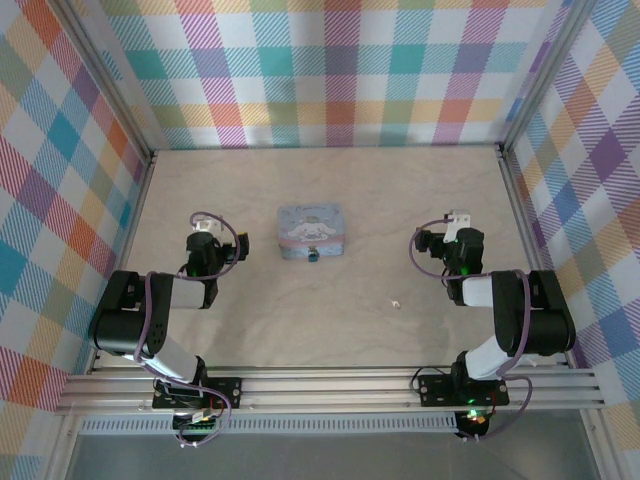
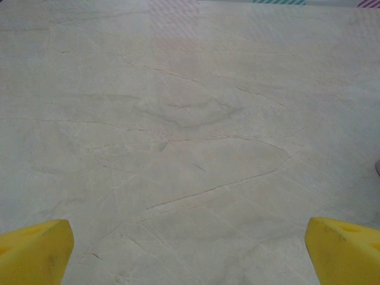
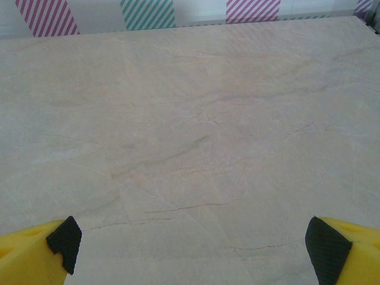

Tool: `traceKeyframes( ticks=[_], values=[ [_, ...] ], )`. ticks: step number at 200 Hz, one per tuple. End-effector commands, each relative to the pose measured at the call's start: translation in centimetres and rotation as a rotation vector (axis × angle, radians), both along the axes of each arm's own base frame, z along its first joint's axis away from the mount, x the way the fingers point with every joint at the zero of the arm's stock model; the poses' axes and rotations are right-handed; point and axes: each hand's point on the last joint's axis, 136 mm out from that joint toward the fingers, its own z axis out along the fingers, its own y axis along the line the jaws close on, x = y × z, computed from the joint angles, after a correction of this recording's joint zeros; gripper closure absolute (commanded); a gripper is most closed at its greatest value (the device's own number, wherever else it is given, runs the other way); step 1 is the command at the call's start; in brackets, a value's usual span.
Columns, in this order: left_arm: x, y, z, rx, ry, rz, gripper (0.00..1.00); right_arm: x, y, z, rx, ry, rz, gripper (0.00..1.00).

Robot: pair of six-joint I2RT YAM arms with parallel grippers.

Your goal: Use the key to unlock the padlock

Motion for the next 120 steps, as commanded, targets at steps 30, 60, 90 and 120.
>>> traceKeyframes(
  ticks=[30, 60, 90, 120],
  values=[
    [0.3, 0.1, 0.2, -0.014, -0.003, 0.0, 0.0, 0.2, -0.1, 0.5, 0.009, -0.015, -0.011, 0.0],
    [0.3, 0.1, 0.2, -0.014, -0.003, 0.0, 0.0, 0.2, -0.1, 0.5, 0.009, -0.017, -0.011, 0.0],
    [0.3, 0.1, 0.3, -0.014, -0.006, 0.001, 0.0, 0.2, -0.1, 0.5, 0.01, -0.015, -0.01, 0.0],
    [0.3, 0.6, 1.6, -0.014, -0.012, 0.03, 0.03, 0.2, 0.0, 0.8, 0.011, -0.021, -0.007, 0.0]
  ],
)
